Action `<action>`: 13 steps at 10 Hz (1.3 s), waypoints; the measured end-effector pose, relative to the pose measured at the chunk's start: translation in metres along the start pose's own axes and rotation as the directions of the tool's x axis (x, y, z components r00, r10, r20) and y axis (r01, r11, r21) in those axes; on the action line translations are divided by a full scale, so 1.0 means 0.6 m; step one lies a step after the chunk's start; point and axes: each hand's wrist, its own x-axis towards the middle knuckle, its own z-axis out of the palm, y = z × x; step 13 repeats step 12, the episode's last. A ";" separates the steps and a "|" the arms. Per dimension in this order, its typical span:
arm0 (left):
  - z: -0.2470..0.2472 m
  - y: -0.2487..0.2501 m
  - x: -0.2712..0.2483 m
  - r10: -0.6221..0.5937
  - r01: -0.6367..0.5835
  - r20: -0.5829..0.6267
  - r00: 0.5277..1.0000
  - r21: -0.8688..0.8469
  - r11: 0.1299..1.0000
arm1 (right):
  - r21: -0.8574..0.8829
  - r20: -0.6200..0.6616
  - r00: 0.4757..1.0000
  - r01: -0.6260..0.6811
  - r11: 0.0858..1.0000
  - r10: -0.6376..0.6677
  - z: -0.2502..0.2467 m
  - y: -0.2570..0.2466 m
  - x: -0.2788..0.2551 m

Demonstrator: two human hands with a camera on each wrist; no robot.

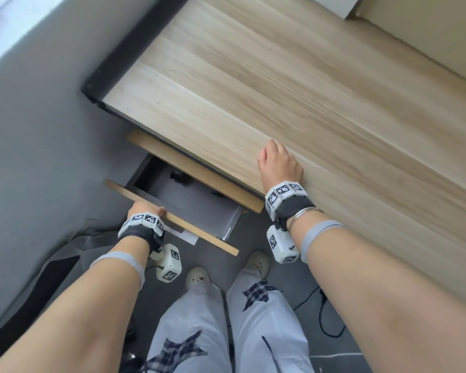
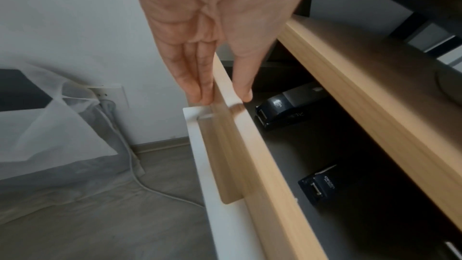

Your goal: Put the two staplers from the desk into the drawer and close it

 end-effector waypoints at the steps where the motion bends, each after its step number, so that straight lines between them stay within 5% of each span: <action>1: 0.008 0.032 0.006 0.064 -0.064 0.003 0.998 -0.004 0.998 | 0.010 -0.061 0.998 0.030 1.000 -0.029 0.002 -0.001 0.001; 3: 0.016 0.087 0.014 0.131 -0.132 -0.019 0.991 -0.073 0.989 | -0.049 -0.199 0.979 0.031 0.998 -0.040 0.010 -0.001 0.001; 5: 0.018 0.113 0.038 0.201 -0.203 -0.030 0.979 -0.171 0.964 | -0.020 -0.206 0.978 0.033 0.999 -0.036 0.013 0.002 0.001; 8: 0.029 0.147 0.047 0.108 -0.115 -0.042 0.993 -0.483 0.868 | -0.010 -0.224 0.974 0.043 0.999 -0.044 0.014 0.005 -0.001; 13: 0.037 0.138 0.065 0.154 -0.144 -0.006 0.988 -0.387 0.911 | 0.048 -0.215 0.976 0.054 0.997 -0.042 0.022 0.005 0.004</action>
